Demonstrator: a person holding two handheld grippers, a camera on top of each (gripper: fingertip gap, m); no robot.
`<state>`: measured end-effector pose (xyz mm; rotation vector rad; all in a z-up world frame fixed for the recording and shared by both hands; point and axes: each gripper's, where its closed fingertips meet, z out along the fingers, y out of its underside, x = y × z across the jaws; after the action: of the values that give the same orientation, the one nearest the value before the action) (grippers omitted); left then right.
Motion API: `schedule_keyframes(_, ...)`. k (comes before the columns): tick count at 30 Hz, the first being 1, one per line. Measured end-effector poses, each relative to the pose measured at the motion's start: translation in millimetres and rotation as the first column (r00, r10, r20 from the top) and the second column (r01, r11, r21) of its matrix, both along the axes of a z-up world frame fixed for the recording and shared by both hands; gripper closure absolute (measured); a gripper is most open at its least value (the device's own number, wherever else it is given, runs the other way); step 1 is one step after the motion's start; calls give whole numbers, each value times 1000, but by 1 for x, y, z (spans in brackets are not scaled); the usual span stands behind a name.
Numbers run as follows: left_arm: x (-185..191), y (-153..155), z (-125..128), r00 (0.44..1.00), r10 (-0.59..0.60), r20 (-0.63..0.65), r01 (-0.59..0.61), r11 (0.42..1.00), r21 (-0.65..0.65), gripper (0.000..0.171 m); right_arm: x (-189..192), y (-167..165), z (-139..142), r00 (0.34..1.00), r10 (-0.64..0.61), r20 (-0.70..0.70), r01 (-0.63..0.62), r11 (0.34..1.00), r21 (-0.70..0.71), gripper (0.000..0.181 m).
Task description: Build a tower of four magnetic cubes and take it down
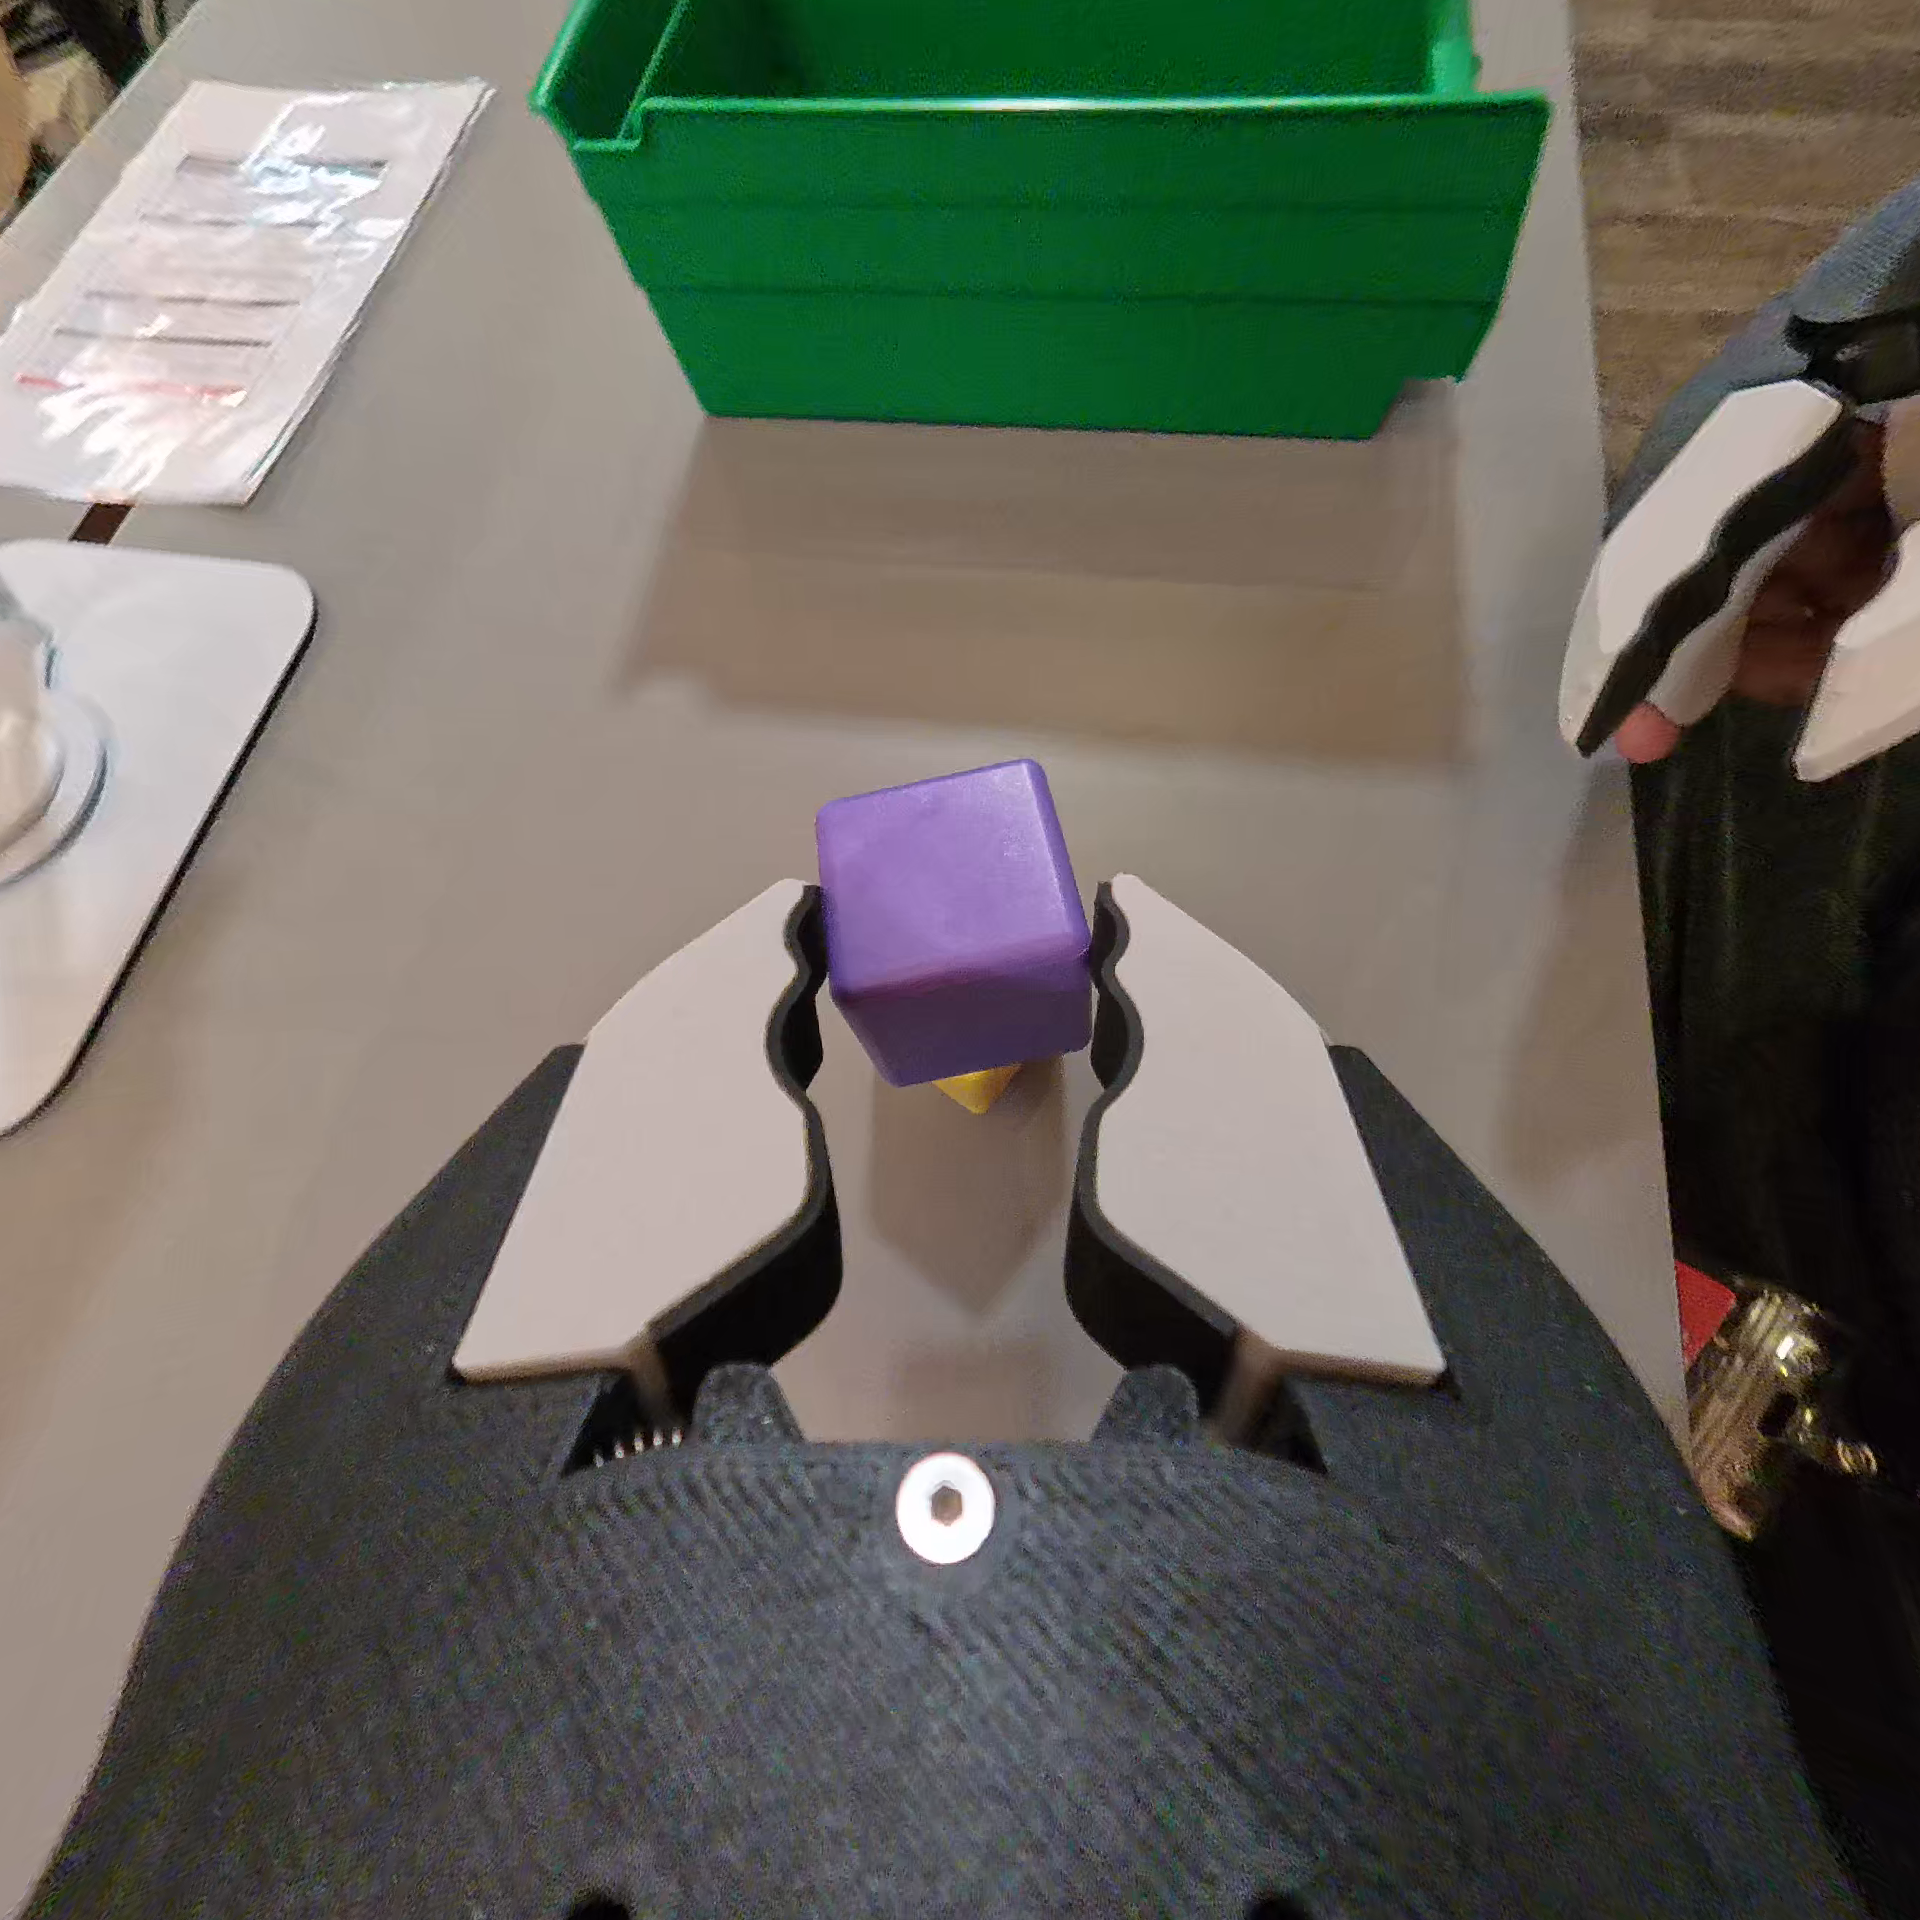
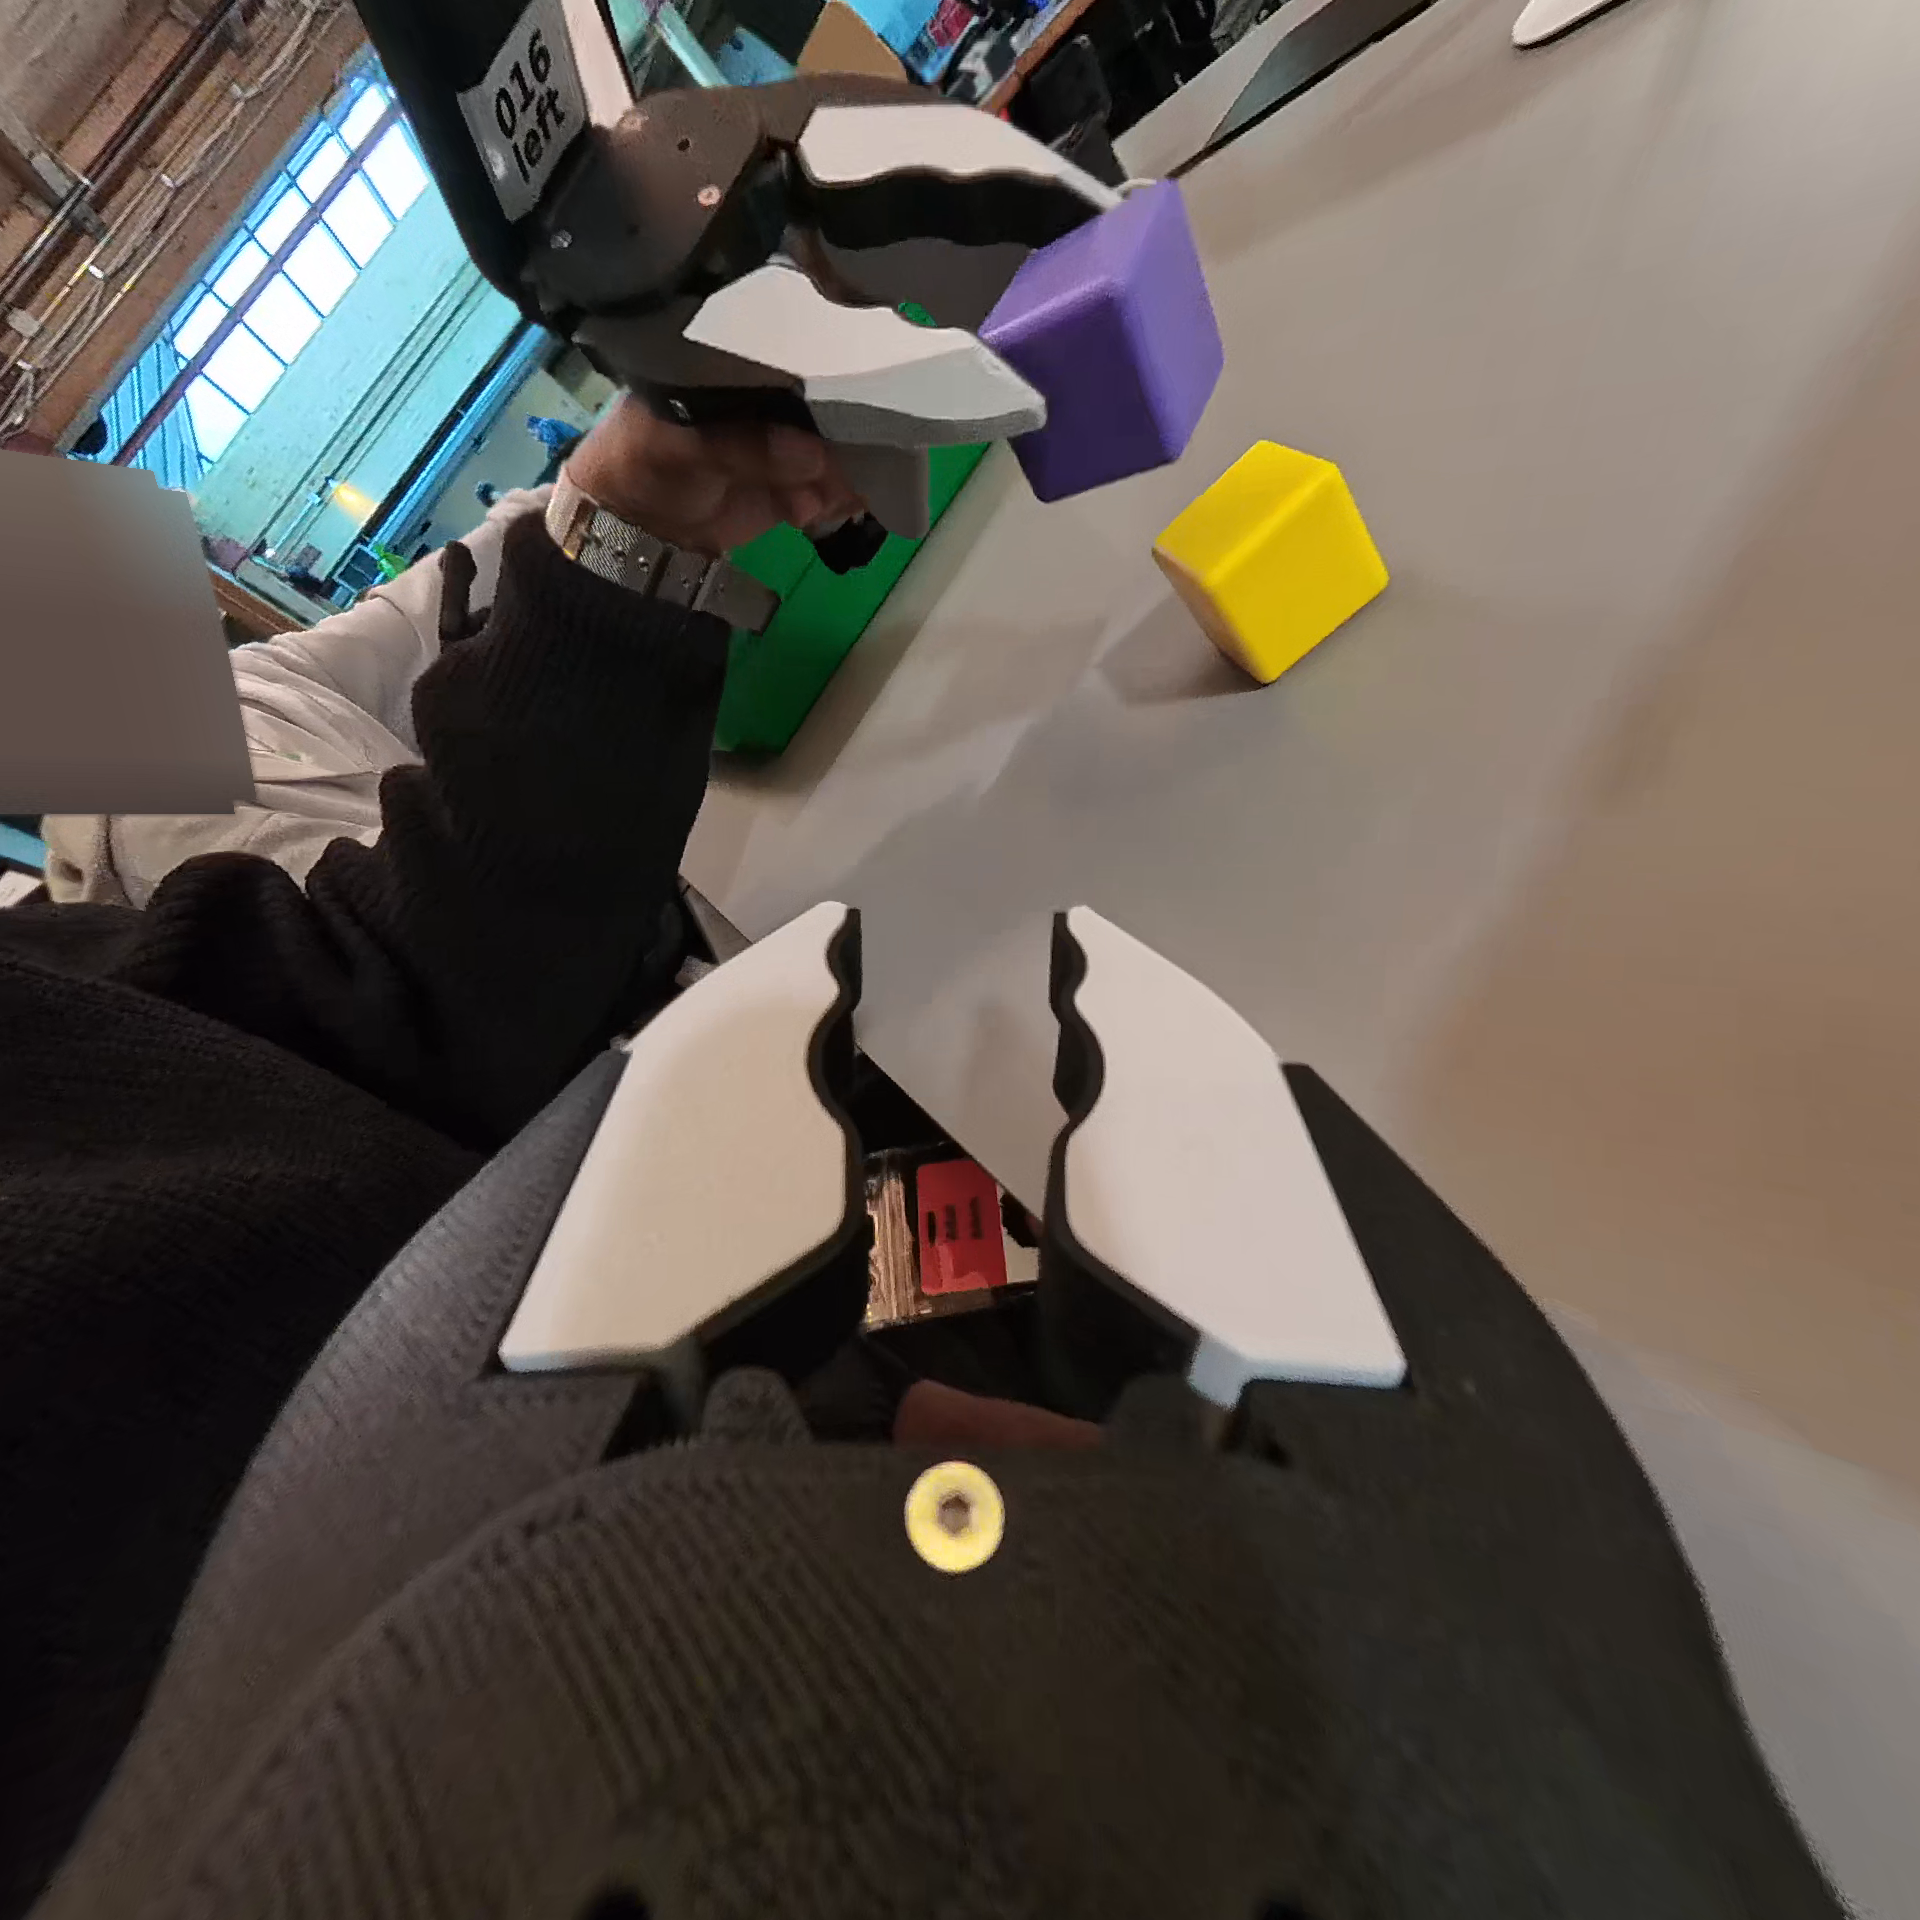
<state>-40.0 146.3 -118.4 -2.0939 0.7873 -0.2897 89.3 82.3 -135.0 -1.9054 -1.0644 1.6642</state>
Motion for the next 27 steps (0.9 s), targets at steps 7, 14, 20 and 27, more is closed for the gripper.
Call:
schedule_keyframes(7, 15, 5, 11, 987, -159, -3, 159, 986, -41, 119, 24, 13, 1, 995, -99, -3, 99, 995, -3, 146)
schedule_keyframes(14, 26, 22, 6, 978, -207, -5, 206, 977, -52, 119, 38, 21, -1, 988, -151, 1, 151, 988, -4, 146)
schedule_keyframes(20, 26, 21, 1, 977, -213, 1, 213, 975, -69, 119, 38, 23, 0, 988, -154, -7, 154, 988, -29, 146)
schedule_keyframes(27, 9, 2, -8, 985, -169, -21, 166, 981, -95, 119, 23, 16, 3, 996, -90, -22, 88, 994, -64, 146)
